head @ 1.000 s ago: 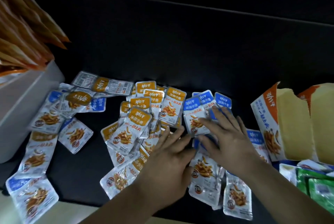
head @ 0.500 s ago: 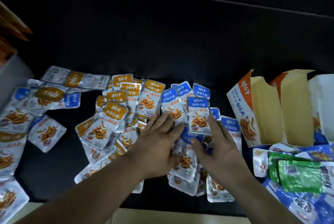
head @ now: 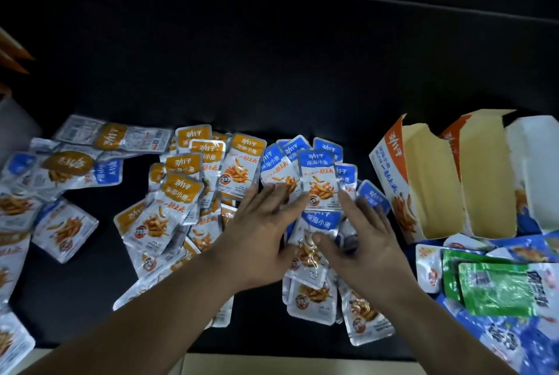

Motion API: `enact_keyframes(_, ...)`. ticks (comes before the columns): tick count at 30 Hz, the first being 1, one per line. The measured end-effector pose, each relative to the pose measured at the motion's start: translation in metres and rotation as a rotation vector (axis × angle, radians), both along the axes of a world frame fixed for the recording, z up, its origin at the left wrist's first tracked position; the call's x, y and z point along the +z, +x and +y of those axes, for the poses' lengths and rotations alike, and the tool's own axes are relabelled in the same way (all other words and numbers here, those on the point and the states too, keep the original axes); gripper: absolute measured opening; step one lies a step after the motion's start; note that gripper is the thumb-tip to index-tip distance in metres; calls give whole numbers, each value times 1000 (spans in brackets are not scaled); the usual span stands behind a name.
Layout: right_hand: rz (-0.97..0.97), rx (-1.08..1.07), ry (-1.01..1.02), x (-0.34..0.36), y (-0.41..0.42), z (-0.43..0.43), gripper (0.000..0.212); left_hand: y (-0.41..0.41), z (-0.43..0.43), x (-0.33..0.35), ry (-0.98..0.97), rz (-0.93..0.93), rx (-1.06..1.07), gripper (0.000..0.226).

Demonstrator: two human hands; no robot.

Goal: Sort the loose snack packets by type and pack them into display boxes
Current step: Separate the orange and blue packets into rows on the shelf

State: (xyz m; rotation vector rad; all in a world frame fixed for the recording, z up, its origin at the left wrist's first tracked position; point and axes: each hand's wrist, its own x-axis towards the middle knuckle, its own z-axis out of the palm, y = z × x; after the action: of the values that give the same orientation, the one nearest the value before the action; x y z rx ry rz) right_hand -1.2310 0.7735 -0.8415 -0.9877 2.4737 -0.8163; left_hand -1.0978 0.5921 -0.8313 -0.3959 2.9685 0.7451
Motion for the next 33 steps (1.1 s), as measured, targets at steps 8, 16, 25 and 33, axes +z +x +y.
enact_keyframes(8,255,34,-116,7,5,-11,75,4,-3,-9,55,125,-25,75)
enact_keyframes(16,413,218,20,23,15,-57,60,24,-7,13,148,302,174,52)
enact_keyframes(25,440,341,-57,37,66,-108,48,132,-27,33,275,304,482,37)
enact_keyframes(33,496,351,410,21,43,-126,92,139,-31,21,245,353,581,38)
